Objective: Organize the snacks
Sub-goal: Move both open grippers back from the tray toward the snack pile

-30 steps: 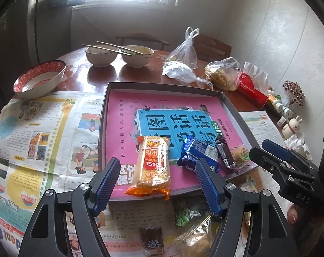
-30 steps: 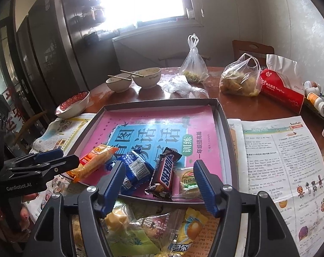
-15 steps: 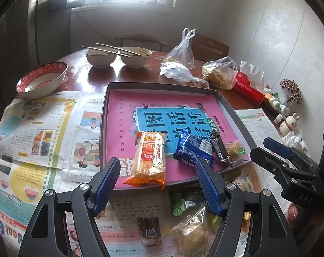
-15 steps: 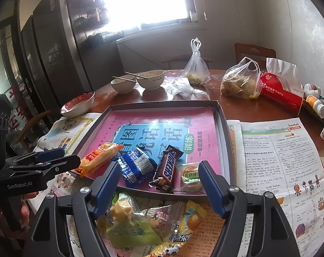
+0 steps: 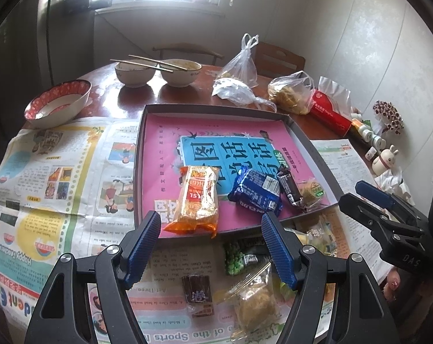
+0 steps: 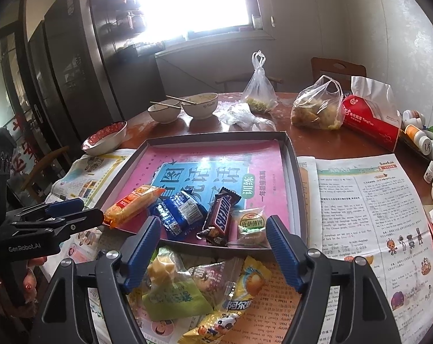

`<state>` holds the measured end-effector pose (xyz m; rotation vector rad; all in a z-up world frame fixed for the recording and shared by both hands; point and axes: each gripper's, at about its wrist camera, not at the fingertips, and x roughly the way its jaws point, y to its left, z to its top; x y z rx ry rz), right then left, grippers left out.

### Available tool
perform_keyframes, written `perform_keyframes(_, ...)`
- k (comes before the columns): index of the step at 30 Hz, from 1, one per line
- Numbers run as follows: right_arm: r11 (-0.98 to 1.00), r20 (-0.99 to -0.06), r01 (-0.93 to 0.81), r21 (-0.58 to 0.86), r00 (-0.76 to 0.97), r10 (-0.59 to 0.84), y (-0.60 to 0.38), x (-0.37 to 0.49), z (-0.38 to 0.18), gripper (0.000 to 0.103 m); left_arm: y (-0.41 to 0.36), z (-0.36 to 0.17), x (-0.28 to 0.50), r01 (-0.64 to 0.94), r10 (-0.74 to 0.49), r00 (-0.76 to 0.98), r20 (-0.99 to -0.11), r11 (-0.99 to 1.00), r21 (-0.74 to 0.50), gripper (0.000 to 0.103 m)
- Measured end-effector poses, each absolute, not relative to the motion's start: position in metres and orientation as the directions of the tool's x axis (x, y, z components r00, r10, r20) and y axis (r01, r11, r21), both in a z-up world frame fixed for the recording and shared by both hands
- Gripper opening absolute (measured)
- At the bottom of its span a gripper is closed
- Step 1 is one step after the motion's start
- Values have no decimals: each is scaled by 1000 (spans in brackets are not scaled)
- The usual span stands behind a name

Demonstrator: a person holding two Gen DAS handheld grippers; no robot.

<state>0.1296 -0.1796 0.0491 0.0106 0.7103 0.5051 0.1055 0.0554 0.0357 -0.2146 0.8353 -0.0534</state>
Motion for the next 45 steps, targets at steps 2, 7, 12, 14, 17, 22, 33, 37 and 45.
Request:
perform_keyframes(2, 880, -623, -440, 176, 643, 446, -181, 128, 48, 75, 55, 35, 104, -36, -131, 668, -733, 977, -208, 75)
perform_keyframes(7, 881, -628, -441, 172, 640, 443, -182, 122, 47, 76, 51, 34, 101, -34, -127, 659, -742, 980, -197, 74)
perform_keyframes(12, 881, -637, -439, 175, 632, 441, -185, 119, 44, 76, 48, 31, 97, -25, -132, 649, -749, 980, -195, 75)
perform_keyframes(14, 883, -641, -435, 177, 630, 439, -186, 117, 43, 76, 47, 30, 95, -22, -134, 646, -751, 981, -194, 75)
perform_keyframes(17, 883, -647, -435, 175, 625, 436, -186, 114, 40, 76, 45, 29, 93, -18, -136, 643, -754, 981, -193, 75)
perform_keyframes(22, 883, -650, -438, 167, 624, 433, -186, 110, 39, 76, 43, 29, 89, -12, -141, 638, -757, 981, -193, 74)
perform_keyframes(33, 885, -662, -441, 149, 621, 420, -188, 102, 35, 76, 32, 20, 79, 13, -140, 622, -771, 986, -169, 74)
perform_keyframes(37, 886, -672, -443, 140, 614, 413, -187, 99, 30, 76, 28, 15, 76, 21, -140, 610, -780, 987, -160, 75)
perform_keyframes(45, 885, -701, -446, 134, 589, 403, -185, 92, 17, 76, 21, 6, 72, 37, -142, 587, -797, 988, -149, 74)
